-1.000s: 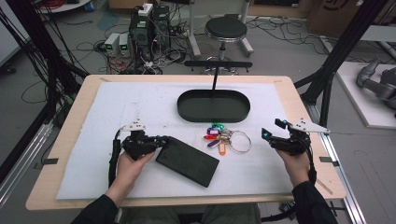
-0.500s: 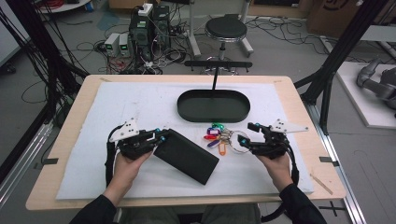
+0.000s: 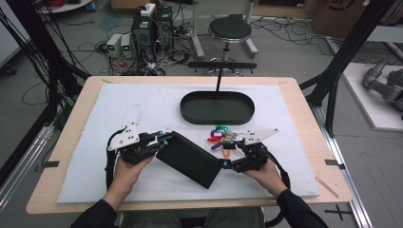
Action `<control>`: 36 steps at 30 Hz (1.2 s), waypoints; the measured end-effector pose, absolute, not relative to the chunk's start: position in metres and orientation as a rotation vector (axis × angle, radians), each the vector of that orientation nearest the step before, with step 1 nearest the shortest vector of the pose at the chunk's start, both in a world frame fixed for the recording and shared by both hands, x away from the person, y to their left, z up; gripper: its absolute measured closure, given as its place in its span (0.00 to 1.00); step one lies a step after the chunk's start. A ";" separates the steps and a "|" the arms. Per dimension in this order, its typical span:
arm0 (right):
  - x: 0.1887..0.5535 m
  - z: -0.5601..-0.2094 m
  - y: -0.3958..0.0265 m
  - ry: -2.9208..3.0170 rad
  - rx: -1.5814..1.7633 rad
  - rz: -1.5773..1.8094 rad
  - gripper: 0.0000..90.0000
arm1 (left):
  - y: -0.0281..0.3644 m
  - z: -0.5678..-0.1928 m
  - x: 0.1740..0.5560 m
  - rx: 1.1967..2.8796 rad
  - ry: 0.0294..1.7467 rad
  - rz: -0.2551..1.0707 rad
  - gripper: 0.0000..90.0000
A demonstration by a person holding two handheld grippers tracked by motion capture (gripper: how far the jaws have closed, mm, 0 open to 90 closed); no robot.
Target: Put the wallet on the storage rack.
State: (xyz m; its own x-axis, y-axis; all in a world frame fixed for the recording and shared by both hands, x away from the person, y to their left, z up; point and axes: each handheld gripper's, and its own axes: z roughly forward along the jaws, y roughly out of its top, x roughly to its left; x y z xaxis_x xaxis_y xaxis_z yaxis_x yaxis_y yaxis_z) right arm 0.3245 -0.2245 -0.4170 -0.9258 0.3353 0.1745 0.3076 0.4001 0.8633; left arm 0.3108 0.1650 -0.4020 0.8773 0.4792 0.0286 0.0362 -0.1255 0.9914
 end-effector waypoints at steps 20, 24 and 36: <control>0.332 -0.435 -0.212 2.903 0.564 1.523 0.75 | 0.165 -0.398 0.309 1.638 0.360 0.401 0.91; 0.330 -0.429 -0.216 2.881 0.522 1.579 0.83 | 0.170 -0.399 0.312 1.657 0.376 0.379 0.89; 0.322 -0.414 -0.221 2.846 0.326 1.509 0.86 | 0.174 -0.397 0.324 1.774 0.356 0.248 0.46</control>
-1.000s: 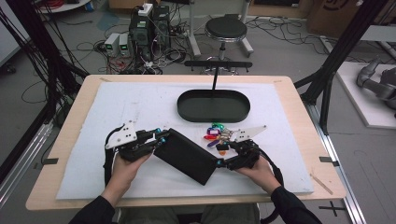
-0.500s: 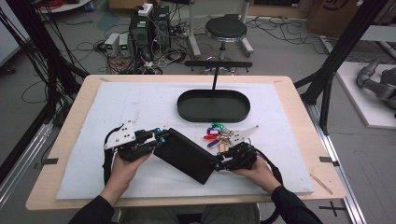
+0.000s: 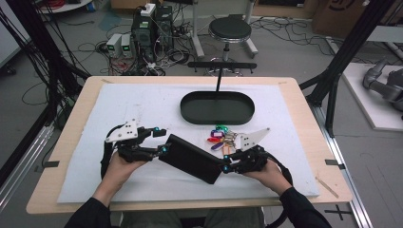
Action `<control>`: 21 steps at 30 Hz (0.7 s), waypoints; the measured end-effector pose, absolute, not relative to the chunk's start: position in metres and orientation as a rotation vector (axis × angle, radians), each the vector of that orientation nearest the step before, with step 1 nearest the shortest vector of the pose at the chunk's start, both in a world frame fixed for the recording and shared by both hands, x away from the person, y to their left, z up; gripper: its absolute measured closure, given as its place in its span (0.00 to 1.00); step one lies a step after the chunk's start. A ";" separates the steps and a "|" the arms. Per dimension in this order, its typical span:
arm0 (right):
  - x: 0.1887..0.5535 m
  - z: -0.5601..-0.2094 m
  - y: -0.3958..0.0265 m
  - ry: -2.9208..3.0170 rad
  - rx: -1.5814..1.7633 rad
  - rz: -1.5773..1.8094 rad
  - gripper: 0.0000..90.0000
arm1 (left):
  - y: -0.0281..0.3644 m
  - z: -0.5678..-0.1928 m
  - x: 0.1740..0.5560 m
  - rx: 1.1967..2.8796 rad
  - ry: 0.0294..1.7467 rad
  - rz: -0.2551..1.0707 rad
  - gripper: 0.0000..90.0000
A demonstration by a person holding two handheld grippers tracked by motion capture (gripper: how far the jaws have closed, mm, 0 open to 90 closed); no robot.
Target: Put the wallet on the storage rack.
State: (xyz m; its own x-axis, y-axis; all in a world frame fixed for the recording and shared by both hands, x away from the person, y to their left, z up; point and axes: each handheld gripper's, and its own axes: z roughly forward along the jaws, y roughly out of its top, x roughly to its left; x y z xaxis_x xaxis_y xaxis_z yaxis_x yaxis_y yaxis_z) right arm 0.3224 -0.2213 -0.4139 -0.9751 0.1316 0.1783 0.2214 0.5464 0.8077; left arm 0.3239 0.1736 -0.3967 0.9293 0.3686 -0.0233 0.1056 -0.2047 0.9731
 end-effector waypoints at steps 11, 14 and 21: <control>0.317 -0.408 -0.218 -2.754 -0.209 -1.415 0.85 | 0.157 -0.397 0.320 1.889 0.241 0.136 0.65; 0.317 -0.405 -0.222 -2.759 -0.250 -1.473 0.83 | 0.160 -0.398 0.320 1.848 0.233 0.131 0.78; 0.323 -0.399 -0.241 -2.602 -0.414 -1.723 0.62 | 0.158 -0.396 0.315 1.714 0.210 0.150 0.82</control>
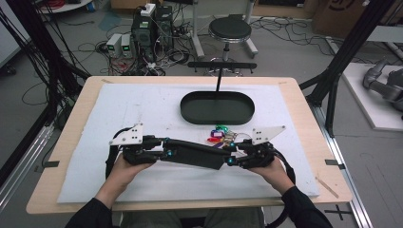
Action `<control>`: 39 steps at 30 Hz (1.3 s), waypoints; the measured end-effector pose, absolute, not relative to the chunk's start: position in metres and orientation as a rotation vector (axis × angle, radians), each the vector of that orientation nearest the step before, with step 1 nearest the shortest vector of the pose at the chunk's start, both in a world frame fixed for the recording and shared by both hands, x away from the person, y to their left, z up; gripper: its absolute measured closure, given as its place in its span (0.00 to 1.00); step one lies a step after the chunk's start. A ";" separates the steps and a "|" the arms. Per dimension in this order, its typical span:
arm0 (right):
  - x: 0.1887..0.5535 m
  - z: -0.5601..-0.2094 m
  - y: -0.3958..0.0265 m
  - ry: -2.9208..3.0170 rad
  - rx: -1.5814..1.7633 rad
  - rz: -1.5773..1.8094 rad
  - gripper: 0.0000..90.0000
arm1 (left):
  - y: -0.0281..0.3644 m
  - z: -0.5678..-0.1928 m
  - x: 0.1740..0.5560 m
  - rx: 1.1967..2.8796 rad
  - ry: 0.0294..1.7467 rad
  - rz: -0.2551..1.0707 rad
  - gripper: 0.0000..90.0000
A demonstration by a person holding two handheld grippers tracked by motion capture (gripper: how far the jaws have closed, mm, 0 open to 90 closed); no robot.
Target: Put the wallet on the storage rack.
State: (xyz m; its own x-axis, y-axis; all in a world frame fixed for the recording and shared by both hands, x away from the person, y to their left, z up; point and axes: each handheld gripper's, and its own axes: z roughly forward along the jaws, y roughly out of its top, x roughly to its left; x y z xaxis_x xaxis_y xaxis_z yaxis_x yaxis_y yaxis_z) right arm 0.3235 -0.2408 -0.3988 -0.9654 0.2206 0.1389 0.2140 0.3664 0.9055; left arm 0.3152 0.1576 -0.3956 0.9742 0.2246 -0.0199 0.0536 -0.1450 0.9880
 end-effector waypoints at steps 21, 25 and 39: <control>0.319 -0.394 -0.242 2.616 0.266 1.738 0.86 | 0.148 -0.394 0.314 1.831 0.160 0.118 0.66; 0.319 -0.392 -0.244 2.577 0.296 1.748 0.87 | 0.138 -0.402 0.315 1.922 0.189 0.092 0.55; 0.324 -0.400 -0.254 2.605 0.339 1.764 0.86 | 0.136 -0.432 0.323 1.935 0.278 -0.004 0.71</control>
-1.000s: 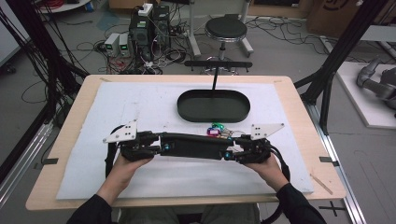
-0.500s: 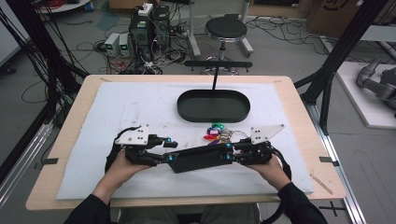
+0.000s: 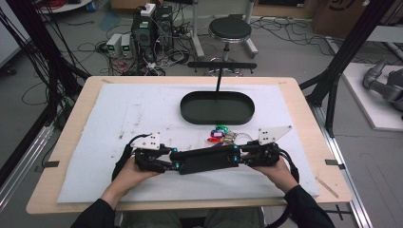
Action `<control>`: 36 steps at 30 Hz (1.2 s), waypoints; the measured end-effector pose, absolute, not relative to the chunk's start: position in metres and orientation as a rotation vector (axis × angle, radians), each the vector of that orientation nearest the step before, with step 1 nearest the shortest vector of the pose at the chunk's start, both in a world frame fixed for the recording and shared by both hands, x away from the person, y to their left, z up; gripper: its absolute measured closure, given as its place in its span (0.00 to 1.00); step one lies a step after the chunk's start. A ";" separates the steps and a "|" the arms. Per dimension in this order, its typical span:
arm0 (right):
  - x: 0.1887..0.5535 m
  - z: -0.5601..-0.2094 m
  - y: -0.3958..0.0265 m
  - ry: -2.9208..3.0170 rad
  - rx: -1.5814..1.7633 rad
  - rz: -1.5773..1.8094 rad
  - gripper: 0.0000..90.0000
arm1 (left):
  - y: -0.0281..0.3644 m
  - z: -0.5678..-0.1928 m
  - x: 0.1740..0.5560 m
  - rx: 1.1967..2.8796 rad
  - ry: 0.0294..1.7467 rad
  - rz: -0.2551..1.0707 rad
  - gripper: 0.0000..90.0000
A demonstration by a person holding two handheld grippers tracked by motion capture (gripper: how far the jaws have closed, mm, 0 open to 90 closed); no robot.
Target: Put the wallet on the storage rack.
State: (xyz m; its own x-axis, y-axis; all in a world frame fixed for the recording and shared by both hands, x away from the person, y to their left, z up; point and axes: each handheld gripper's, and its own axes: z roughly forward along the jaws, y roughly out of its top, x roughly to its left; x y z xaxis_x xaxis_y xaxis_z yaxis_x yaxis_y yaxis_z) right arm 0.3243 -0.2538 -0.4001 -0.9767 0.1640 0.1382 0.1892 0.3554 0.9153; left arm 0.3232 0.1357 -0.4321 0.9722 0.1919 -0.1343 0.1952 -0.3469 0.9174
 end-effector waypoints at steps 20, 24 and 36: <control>0.330 -0.399 -0.277 -2.537 -0.569 -1.875 0.42 | 0.132 -0.410 0.324 1.911 0.254 0.125 0.82; 0.330 -0.397 -0.290 -2.561 -0.717 -1.976 0.38 | 0.135 -0.402 0.327 1.904 0.288 0.159 0.82; 0.338 -0.399 -0.344 -2.498 -1.501 -2.105 0.37 | 0.127 -0.379 0.349 1.921 0.387 0.284 0.82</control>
